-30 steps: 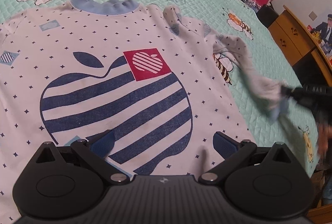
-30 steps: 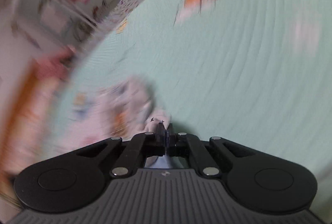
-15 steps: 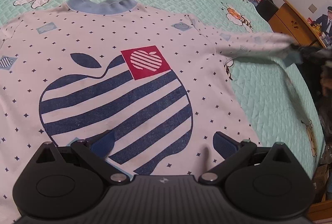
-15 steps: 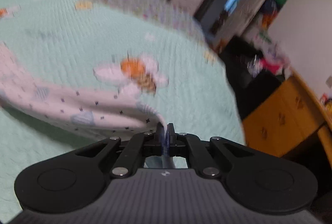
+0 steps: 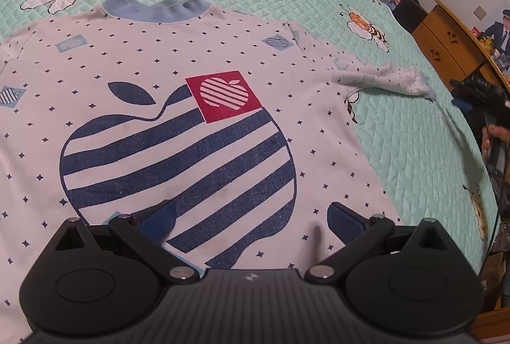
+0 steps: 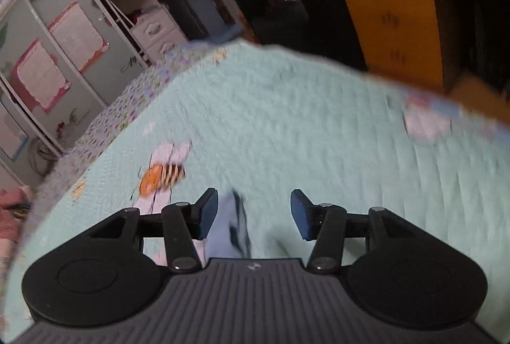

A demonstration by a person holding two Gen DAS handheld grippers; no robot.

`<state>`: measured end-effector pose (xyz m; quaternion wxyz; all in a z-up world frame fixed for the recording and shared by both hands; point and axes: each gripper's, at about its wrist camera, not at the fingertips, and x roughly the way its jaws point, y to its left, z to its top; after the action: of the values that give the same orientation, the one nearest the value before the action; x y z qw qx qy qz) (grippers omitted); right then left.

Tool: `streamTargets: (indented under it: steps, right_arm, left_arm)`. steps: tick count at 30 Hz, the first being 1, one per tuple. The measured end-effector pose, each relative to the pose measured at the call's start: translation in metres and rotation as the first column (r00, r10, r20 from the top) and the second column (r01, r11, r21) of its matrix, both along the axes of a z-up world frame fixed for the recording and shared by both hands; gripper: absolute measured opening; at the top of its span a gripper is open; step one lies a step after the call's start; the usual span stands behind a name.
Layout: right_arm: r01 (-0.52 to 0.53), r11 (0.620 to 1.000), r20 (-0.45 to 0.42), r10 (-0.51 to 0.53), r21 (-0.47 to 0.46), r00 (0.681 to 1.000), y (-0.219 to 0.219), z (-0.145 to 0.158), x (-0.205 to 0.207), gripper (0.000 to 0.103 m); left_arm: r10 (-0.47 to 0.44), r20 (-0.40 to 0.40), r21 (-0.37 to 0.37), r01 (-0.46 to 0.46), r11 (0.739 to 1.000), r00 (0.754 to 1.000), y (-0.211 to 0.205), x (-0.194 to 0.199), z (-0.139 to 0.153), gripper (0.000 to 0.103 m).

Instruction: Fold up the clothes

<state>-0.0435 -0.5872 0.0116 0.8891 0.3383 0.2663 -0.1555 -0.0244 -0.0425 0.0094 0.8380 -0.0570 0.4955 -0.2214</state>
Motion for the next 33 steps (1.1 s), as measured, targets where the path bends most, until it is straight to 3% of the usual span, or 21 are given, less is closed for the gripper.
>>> streamTargets:
  steps: [4,6,9,11,12,15,19,21,25,29,32,33]
  right_arm:
    - [-0.089,0.994,-0.021,0.091,0.062,0.996,0.018,-0.025,0.009,0.055]
    - [-0.056,0.995,0.001,0.056,0.079,0.998,0.026,-0.029,0.011,0.060]
    - [-0.016,0.992,0.037,0.012,0.127,0.999,0.025,-0.033,0.018,0.059]
    - [-0.035,0.990,0.034,0.031,0.134,0.999,0.027,-0.034,0.025,0.033]
    - [-0.068,0.986,0.032,0.064,0.152,0.997,0.027,-0.034,0.029,0.006]
    - [-0.108,0.976,0.083,0.094,0.188,0.992,0.028,-0.018,0.023,0.006]
    - [-0.064,0.948,0.179,0.008,0.311,0.984,0.010,0.016,-0.010,0.006]
    - [-0.035,0.948,0.136,-0.009,0.317,0.991,-0.001,0.018,-0.021,0.006]
    - [-0.010,0.969,-0.077,0.029,0.247,0.997,-0.012,-0.017,-0.022,0.007]
    - [-0.035,0.986,-0.075,0.048,0.164,0.996,-0.005,-0.033,-0.028,0.007]
    - [0.056,0.988,-0.069,-0.047,0.142,0.996,-0.004,-0.027,-0.039,0.016]
    - [0.084,0.991,-0.068,-0.078,0.102,0.995,-0.003,-0.023,-0.043,0.023]
  left_arm:
    - [-0.008,0.008,0.029,0.008,1.000,1.000,-0.004,-0.001,0.000,0.103]
    - [-0.006,0.008,0.036,0.006,0.999,1.000,-0.005,-0.001,0.000,0.103]
    - [-0.001,0.006,0.038,0.001,0.999,1.000,-0.006,-0.001,0.000,0.103]
    - [-0.002,0.008,0.040,0.001,0.999,1.000,-0.006,-0.001,0.000,0.103]
    - [-0.003,0.008,0.040,0.003,0.999,1.000,-0.006,-0.001,0.000,0.103]
    - [-0.005,0.008,0.041,0.005,0.999,1.000,-0.006,-0.001,0.000,0.103]
    - [0.006,0.001,0.035,-0.006,0.999,1.000,-0.006,0.000,0.000,0.103]
    - [0.012,0.002,0.035,-0.012,0.999,1.000,-0.006,0.000,0.000,0.103]
    - [0.002,0.016,0.054,-0.003,0.999,1.000,-0.007,-0.002,0.000,0.103]
    - [-0.005,0.014,0.057,0.005,0.998,1.000,-0.005,-0.001,0.000,0.103]
    - [0.003,0.005,0.037,-0.003,0.999,1.000,-0.001,0.001,0.000,0.103]
    - [0.004,0.005,0.034,-0.005,0.999,1.000,-0.002,0.000,0.000,0.103]
